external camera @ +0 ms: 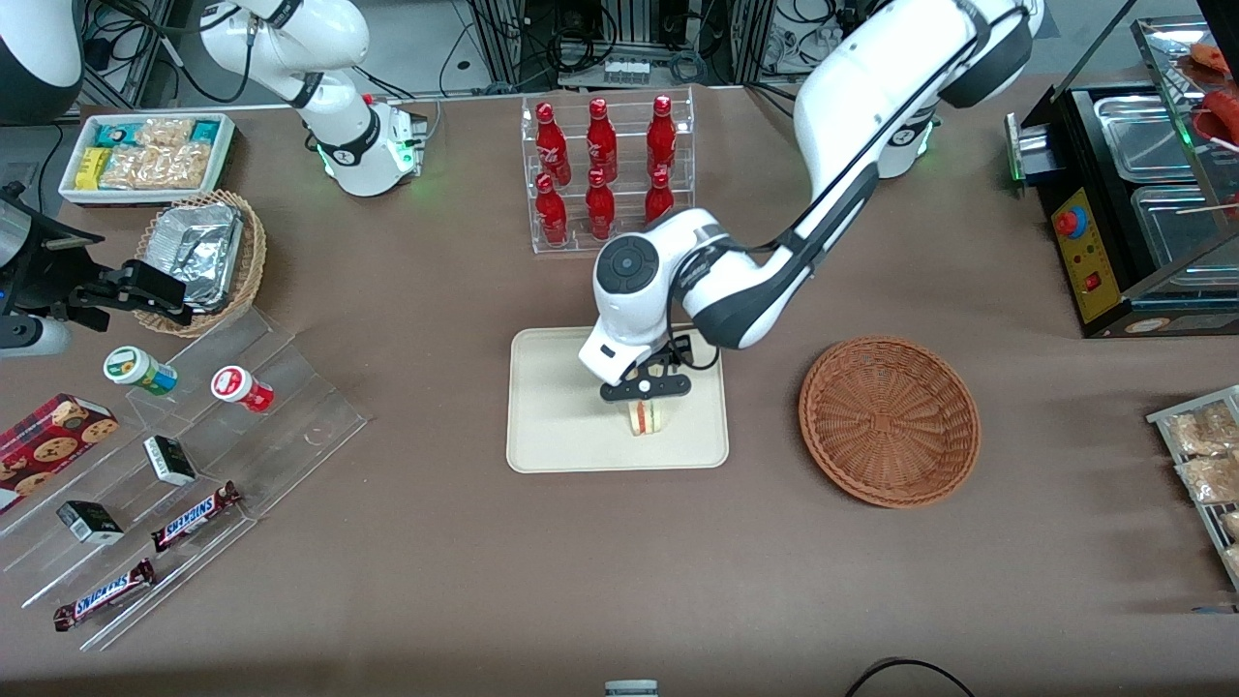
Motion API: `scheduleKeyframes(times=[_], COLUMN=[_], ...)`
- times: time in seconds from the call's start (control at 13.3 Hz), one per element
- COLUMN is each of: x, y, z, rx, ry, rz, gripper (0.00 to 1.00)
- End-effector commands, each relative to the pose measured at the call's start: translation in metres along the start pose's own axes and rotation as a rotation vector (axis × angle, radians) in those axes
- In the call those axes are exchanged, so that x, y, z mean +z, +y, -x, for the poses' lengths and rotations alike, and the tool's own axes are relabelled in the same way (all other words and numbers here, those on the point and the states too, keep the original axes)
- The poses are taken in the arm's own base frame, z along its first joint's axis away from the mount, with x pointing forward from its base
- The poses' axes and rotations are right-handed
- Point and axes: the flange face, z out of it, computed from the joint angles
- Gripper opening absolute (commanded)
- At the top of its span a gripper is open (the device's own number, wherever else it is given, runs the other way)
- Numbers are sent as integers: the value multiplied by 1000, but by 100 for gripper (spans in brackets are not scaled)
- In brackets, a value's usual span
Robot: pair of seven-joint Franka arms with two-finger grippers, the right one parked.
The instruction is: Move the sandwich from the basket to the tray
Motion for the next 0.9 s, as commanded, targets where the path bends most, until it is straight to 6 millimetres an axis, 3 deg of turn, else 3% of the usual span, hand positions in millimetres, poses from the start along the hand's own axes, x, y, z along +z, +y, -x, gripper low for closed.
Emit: scheduleKeyframes(times=[0.0, 0.15, 0.3, 0.38, 0.83], x=[-73, -111, -145, -160, -216], y=[-34, -53, -89, -100, -184], z=[-11, -14, -34, -34, -52], rx=[-89, -122, -194, -208, -267], ry=[4, 1, -15, -9, -37], rz=[14, 24, 56, 46, -5], gripper=[100, 100, 100, 100, 100])
